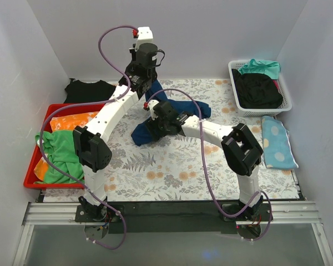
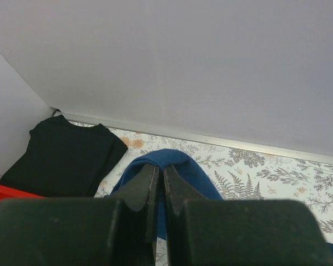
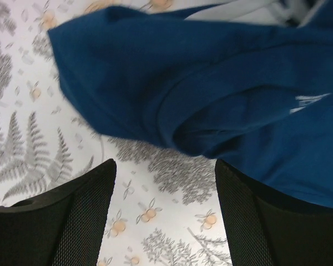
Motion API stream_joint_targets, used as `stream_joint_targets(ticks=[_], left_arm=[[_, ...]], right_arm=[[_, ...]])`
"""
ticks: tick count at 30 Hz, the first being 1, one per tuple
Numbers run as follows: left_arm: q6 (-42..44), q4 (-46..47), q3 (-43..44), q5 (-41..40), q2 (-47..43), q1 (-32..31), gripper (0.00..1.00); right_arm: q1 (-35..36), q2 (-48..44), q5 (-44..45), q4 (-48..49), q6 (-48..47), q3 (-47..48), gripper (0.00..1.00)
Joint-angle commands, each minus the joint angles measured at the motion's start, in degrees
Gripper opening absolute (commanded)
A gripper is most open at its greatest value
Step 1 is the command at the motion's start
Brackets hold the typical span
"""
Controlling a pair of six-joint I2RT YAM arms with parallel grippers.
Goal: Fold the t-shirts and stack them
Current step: Flatten out the tshirt
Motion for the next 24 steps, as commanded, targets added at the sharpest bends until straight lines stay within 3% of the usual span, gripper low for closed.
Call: stream_joint_targets(ticks=[1,3,7,11,24], left_arm=[[-2.4,-1.2,1.2,1.8,-2.8,1.4,0.0],[-5.5,-3.6,1.4,3.6,-4.2,2.8,0.0],[-9.2,-6.3,0.7,7.0,-7.0,4.5,0.0],[-8.9,-6.7,-0.9,7.7,-8.1,4.5,0.0],[-9.8,-8.5,-4.3,8.3,-9.6,6.4,0.0]], right_arm=[[-0.5,-2.2,8.8,0.5,0.2,2.3,0.76],[-1.4,-5.4,12.4,0.5,1.8,-0.3,0.77],[-4.3,-6.8,9.4,1.2,3.1,-0.6,0.78],[-4.1,-2.2,3.0,0.5,-0.1,4.3,0.78],[-0.1,7.4,-3.6,0.0,-0.4,11.6,0.75]])
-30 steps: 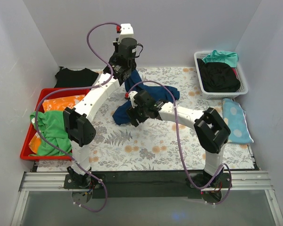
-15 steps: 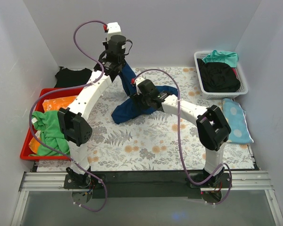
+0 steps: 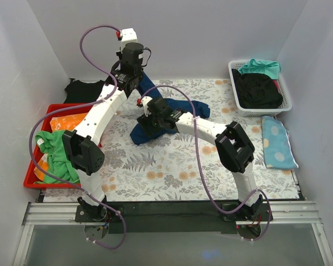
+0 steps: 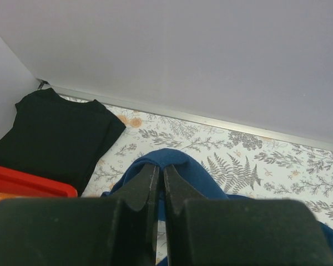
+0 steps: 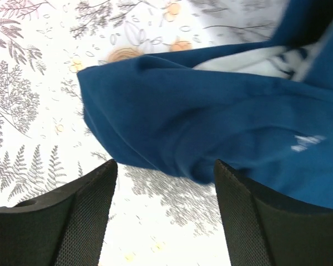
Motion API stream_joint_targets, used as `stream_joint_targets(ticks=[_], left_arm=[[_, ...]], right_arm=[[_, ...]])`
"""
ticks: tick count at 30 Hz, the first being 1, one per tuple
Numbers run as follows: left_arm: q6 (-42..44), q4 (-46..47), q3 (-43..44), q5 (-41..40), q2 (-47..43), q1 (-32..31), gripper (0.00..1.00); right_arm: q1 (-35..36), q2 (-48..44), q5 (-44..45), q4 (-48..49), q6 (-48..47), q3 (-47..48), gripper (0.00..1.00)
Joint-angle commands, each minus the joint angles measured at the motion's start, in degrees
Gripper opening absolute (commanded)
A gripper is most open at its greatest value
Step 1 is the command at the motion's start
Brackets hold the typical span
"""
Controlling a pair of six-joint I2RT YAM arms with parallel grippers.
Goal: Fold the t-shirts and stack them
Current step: Flatten out the tshirt
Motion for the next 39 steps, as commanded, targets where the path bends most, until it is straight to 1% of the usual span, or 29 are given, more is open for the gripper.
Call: stream_joint_targets(ticks=[1,4,8,10,11,12,13,14,16,17,19,20,21,23,24,26,29,31,35,37,38,39], left_arm=[[-0.8,-0.6,-1.0,0.7,-5.0,1.1,0.0],[-1.4,-1.0,-1.2,1.3,-5.0,1.7,0.0],[-1.8,-1.3,-1.4,2.0,-5.0,2.2,0.0],[-1.9,-1.4,-1.1,2.3,-5.2,2.5,0.0],[-2.0,-1.6,-1.0,2.4,-5.1,2.8,0.0],[-2.0,-1.7,-0.9,2.4,-5.2,2.9,0.0],[-1.9,-1.8,-0.7,2.4,-5.2,3.1,0.0],[-1.8,-2.1,-0.3,2.4,-5.3,3.6,0.0],[-1.2,-2.1,0.5,2.1,-5.5,4.1,0.0],[-0.7,-2.3,1.6,2.0,-5.8,4.8,0.0],[0.1,-2.2,2.9,1.4,-6.2,5.5,0.0],[0.2,-2.3,4.3,1.2,-6.8,6.3,0.0],[0.2,-2.4,5.0,1.4,-7.2,6.7,0.0],[0.4,-2.4,6.9,1.5,-8.1,7.3,0.0],[0.5,-2.4,7.3,1.3,-9.1,7.4,0.0],[0.4,-2.1,8.1,1.0,-10.5,7.5,0.0],[-0.6,-0.7,7.8,1.2,-14.4,7.5,0.0],[-1.4,0.5,6.4,2.1,-18.3,7.4,0.0],[-3.2,3.7,4.4,6.5,-24.9,7.4,0.0],[-3.6,5.2,3.4,8.6,-28.4,7.4,0.0],[-3.8,5.9,2.6,9.5,-29.7,7.4,0.0],[-3.6,7.3,1.4,12.8,-31.7,7.4,0.0]], right_arm=[[-0.1,3.1,-3.3,0.4,-0.1,3.1,0.74],[-0.1,5.2,-3.5,0.2,-0.1,3.2,0.7],[-0.1,7.1,-1.9,0.4,-0.2,3.2,0.68],[-0.3,7.9,-1.4,0.4,-0.3,3.6,0.64],[-0.3,8.1,-1.4,0.4,-0.5,3.7,0.57],[-0.3,8.3,-1.4,0.2,-0.5,3.8,0.3],[-0.3,8.2,-1.4,0.0,-0.5,3.8,0.13],[-0.3,7.8,0.3,-0.4,-0.5,3.7,0.02],[-0.3,5.3,2.8,-2.4,-0.3,2.9,0.01],[-0.3,4.0,5.9,-3.4,-0.4,1.7,0.01],[-0.5,-1.4,9.3,-5.8,-0.9,-0.5,0.01],[-0.6,-3.6,12.8,-6.6,-1.0,-2.5,0.01],[-0.9,-8.2,14.4,-8.4,-0.9,-3.5,0.01],[-1.7,-12.7,19.2,-10.3,-0.4,-4.4,0.01],[-1.8,-16.8,21.1,-12.4,-0.2,-4.5,0.01],[-2.2,-20.4,26.4,-14.1,-0.3,-3.8,0.01],[-2.3,-27.5,31.4,-16.6,-1.3,-0.8,0.01],[-2.3,-29.9,34.1,-17.1,-1.6,2.2,0.01],[-2.2,-36.2,39.9,-16.7,-3.2,5.9,0.01],[-2.1,-38.4,41.0,-15.9,-3.4,7.7,0.01],[-2.2,-40.6,41.9,-14.2,-6.1,8.0,0.01],[-2.1,-41.8,42.0,-13.2,-6.9,8.1,0.01]])
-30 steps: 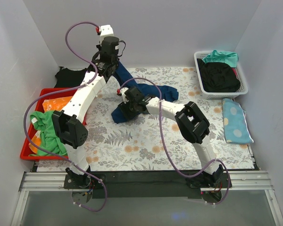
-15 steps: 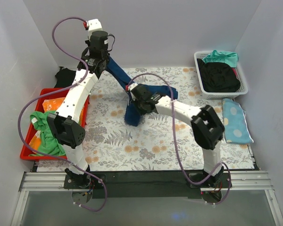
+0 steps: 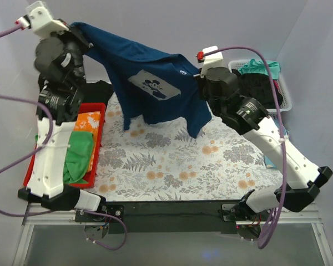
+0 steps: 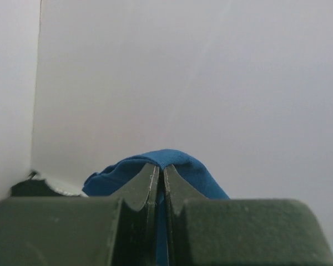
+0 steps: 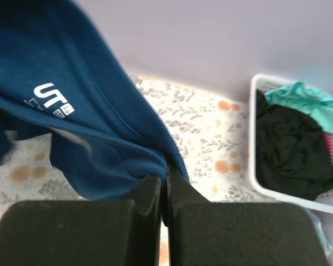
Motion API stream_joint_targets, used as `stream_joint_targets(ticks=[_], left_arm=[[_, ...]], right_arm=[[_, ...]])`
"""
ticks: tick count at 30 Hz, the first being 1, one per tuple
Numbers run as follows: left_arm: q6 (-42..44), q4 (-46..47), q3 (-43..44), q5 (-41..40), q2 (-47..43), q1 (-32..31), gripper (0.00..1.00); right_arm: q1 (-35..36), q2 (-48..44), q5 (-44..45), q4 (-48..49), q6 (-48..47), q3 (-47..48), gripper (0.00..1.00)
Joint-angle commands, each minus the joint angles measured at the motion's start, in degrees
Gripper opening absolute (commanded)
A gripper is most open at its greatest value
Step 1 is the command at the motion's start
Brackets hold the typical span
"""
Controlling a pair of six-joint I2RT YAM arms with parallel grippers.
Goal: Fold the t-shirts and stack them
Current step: Flatten out the tshirt
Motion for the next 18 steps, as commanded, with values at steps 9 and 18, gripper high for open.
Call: stream_joint_targets(ticks=[9,18], left_arm=[[0.1,17.4,-12.8,15.5,-20.1,0.1,0.0],[-3.0,19.8,-12.6,15.4,-8.8,0.1,0.0]], right_arm=[[0.8,-16.6,3.9,14.8,-10.6,2.4,0.01],[0.8,-12.2,9.0,28.2,-17.7,-3.5,0.01]])
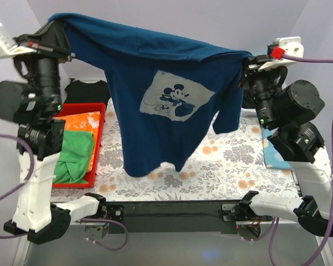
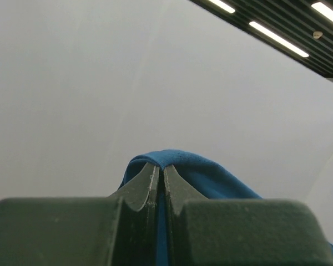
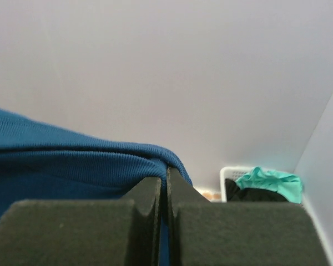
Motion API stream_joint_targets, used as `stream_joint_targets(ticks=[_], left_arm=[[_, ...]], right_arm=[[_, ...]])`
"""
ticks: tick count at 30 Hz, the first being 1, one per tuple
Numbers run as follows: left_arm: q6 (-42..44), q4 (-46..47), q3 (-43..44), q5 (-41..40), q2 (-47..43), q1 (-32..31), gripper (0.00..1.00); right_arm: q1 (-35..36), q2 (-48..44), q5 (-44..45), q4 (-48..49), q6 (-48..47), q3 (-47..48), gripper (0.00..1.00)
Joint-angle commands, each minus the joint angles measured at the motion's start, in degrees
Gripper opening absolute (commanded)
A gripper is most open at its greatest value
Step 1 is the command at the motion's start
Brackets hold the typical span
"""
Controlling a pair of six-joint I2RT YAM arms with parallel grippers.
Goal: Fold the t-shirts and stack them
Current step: Flatten out the tshirt
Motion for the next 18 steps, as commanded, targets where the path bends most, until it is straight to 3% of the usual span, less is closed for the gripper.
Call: stream_joint_targets(ticks=[1,5,10,13,18], left_arm=[[-2.8,1.3,-1.4,0.9,9.7,0.1,0.0],[-7.4,1.3,-5.3,3.1,18.4,0.1,0.0],[-9.7,0.0,-10.7,3.9,30.5,0.2,0.0],[-9.5,-0.7,-10.8,5.1,37.5,0.2,0.0],[-11.5,-2.7,-4.1,6.0,48.9,2.1,0.0]], right_arm=[[-0.3,6.1,9.3,13.2,-9.4,-5.8,0.01],[-6.1,13.3,12.8,18.0,-7.5,-10.9,0.01],[-17.6,24.5,6.7,8.3,6.0,-11.7,0.01],[-24.9,31.8,3.6,3.4,10.0,-7.3,0.01],[-29.4,42.6,-0.2,-1.1,12.0,1.4,0.01]])
